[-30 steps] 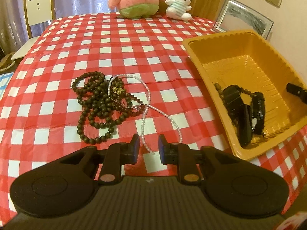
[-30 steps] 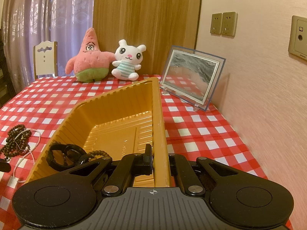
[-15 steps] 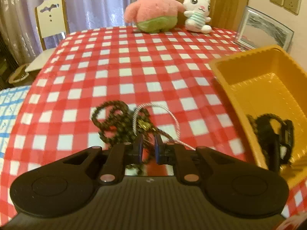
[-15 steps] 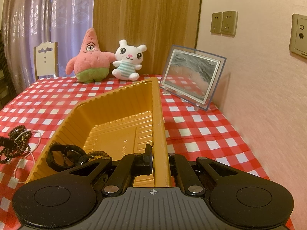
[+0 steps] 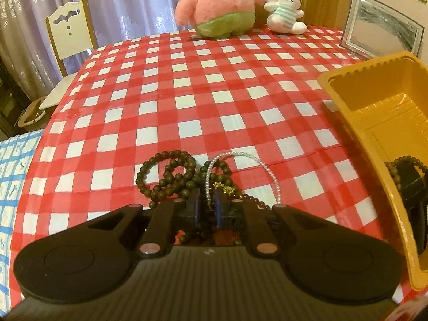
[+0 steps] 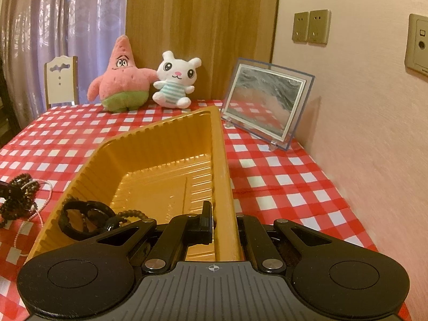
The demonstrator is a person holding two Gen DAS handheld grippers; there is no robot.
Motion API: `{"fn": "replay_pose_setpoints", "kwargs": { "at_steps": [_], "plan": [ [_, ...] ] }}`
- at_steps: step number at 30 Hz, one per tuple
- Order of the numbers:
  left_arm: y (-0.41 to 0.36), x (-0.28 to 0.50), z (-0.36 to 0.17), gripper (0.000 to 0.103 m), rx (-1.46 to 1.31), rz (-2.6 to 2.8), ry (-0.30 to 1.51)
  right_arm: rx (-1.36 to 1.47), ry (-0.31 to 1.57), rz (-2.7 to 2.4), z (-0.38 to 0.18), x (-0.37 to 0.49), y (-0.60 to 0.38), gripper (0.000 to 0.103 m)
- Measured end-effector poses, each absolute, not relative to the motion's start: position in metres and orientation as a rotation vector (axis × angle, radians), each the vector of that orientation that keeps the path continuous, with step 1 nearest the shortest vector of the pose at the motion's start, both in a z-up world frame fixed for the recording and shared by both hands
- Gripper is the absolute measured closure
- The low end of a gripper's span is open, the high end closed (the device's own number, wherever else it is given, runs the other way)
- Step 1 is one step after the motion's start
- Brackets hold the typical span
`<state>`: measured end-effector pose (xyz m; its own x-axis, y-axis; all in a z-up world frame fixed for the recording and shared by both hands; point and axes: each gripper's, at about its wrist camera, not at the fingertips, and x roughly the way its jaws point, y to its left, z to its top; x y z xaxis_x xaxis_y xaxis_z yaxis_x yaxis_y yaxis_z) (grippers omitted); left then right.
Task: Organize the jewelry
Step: 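Return the left gripper to the pile and grasp the white pearl necklace, then lift the pearl necklace, carry it into the orange tray, open the left gripper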
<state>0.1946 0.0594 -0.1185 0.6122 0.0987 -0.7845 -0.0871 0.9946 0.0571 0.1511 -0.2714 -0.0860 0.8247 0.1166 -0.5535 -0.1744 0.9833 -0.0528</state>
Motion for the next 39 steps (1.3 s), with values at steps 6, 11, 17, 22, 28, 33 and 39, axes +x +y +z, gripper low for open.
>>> {"fn": "replay_pose_setpoints", "kwargs": {
  "at_steps": [6,11,17,22,28,33,39],
  "plan": [
    [0.057,0.200,-0.119,0.101,0.045,0.081,0.904,-0.099,0.588,0.145,-0.087,0.153,-0.272,0.099],
    [0.058,0.190,-0.103,0.102,0.013,0.046,0.871,-0.093,0.589,0.142,-0.086,0.153,-0.273,0.099],
    [0.063,0.168,-0.062,0.102,-0.083,0.009,0.803,-0.091,0.589,0.141,-0.086,0.153,-0.273,0.099],
    [0.065,0.152,-0.022,0.102,-0.147,-0.031,0.745,-0.090,0.588,0.143,-0.086,0.154,-0.273,0.099],
    [0.056,0.143,0.020,0.102,-0.131,-0.057,0.683,-0.087,0.583,0.147,-0.085,0.155,-0.272,0.099],
    [0.039,0.140,0.046,0.102,-0.128,-0.100,0.623,-0.082,0.582,0.150,-0.085,0.156,-0.274,0.099],
    [0.010,0.141,0.071,0.102,-0.141,-0.202,0.556,-0.082,0.580,0.151,-0.086,0.156,-0.273,0.099]
  ]
}}
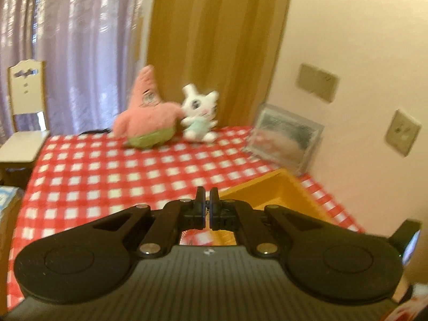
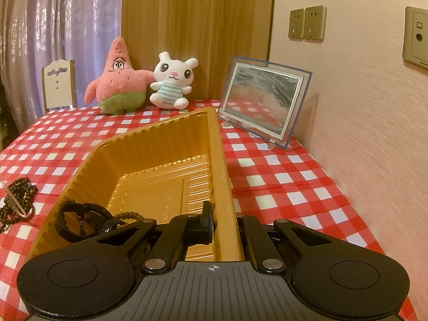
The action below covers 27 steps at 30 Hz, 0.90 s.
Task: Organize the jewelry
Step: 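Lift the pearl necklace, carry it into the orange tray, open the left gripper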
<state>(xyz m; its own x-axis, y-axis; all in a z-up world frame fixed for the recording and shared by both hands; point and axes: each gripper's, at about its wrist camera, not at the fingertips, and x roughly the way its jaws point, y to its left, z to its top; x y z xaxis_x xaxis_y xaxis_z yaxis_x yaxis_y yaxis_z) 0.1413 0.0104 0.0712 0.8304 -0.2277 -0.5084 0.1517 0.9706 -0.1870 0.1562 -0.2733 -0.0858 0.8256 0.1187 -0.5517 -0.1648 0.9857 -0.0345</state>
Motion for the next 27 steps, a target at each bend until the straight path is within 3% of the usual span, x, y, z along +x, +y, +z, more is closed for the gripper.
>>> {"fn": "replay_pose_setpoints", "kwargs": {
  "at_steps": [7,11,24,27],
  "plan": [
    [-0.034,0.151,0.091,0.102,-0.186,-0.377,0.480,-0.076,0.577,0.154,-0.085,0.156,-0.272,0.099],
    [-0.051,0.160,0.079,0.102,-0.276,-0.489,0.523,-0.075,0.573,0.157,-0.084,0.154,-0.272,0.099],
    [-0.086,0.185,-0.052,0.100,-0.216,-0.450,0.895,-0.071,0.574,0.164,-0.085,0.154,-0.273,0.099],
    [-0.085,0.185,-0.067,0.090,-0.207,-0.428,0.940,-0.072,0.577,0.163,-0.086,0.154,-0.272,0.099]
  ]
}}
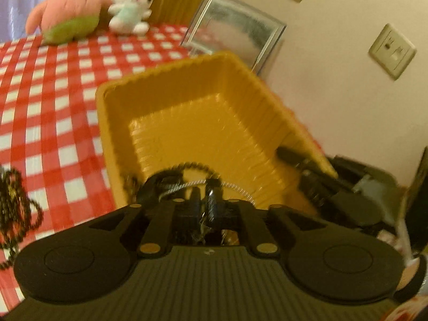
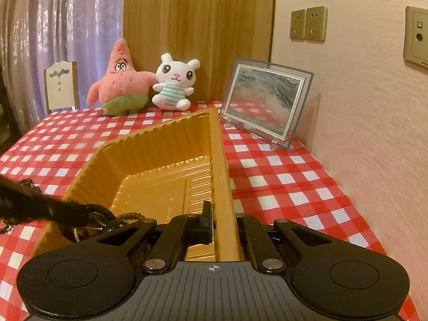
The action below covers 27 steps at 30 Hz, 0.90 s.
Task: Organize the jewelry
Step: 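Lift the pearl necklace, carry it into the orange tray, open the left gripper, then move the left gripper to the dark wooden bead strands and grasp one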
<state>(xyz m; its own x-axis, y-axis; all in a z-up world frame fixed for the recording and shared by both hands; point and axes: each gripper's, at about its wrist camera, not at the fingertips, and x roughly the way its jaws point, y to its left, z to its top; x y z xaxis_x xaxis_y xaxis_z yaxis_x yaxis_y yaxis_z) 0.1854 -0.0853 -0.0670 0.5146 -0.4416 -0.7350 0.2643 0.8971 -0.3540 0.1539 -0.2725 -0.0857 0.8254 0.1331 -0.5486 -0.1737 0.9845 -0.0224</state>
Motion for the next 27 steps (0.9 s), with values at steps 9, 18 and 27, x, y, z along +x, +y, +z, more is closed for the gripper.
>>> {"fn": "replay_pose_setpoints", "kwargs": {
  "at_steps": [9,18,27],
  "plan": [
    [-0.067,0.165,-0.040,0.074,-0.159,-0.388,0.855,-0.066,0.584,0.161,-0.087,0.154,-0.274,0.099],
    [-0.010,0.139,-0.033,0.073,-0.189,-0.196,0.835,-0.066,0.585,0.161,-0.088,0.154,-0.274,0.099],
    [0.041,0.119,-0.052,0.073,-0.215,0.014,0.873,-0.072,0.585,0.162,-0.087,0.155,-0.273,0.099]
  ]
}}
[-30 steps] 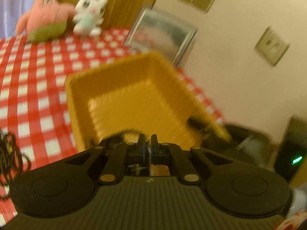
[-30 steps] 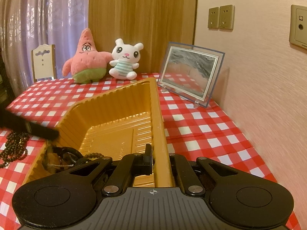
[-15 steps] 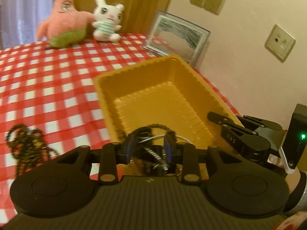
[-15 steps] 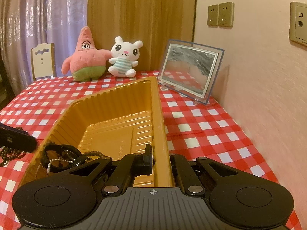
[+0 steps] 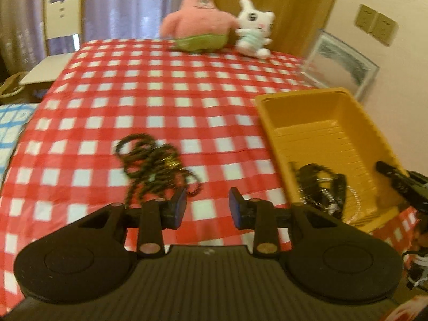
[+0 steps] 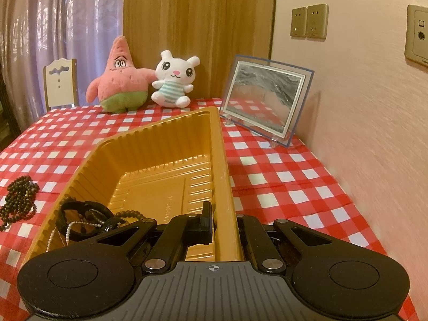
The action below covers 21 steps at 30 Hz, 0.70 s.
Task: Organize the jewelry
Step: 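Move the left gripper to the dark wooden bead strands and grasp one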
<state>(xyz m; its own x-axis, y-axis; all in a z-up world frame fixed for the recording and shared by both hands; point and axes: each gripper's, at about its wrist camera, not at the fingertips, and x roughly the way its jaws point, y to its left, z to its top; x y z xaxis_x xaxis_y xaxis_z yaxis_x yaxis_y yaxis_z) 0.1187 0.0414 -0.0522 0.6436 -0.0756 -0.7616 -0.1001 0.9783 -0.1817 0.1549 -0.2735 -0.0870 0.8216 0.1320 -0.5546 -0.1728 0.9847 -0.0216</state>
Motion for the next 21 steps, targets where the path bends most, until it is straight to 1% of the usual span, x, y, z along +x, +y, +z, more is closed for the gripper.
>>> {"fn": "replay_pose_setpoints", "kwargs": {
  "at_steps": [11,21],
  "plan": [
    [0.056,0.096,-0.066,0.073,-0.169,0.085,0.897,-0.079,0.579,0.156,-0.086,0.155,-0.273,0.099],
    [0.054,0.096,-0.074,0.073,-0.107,0.063,0.884,-0.094,0.574,0.127,-0.087,0.148,-0.272,0.100]
  ]
}}
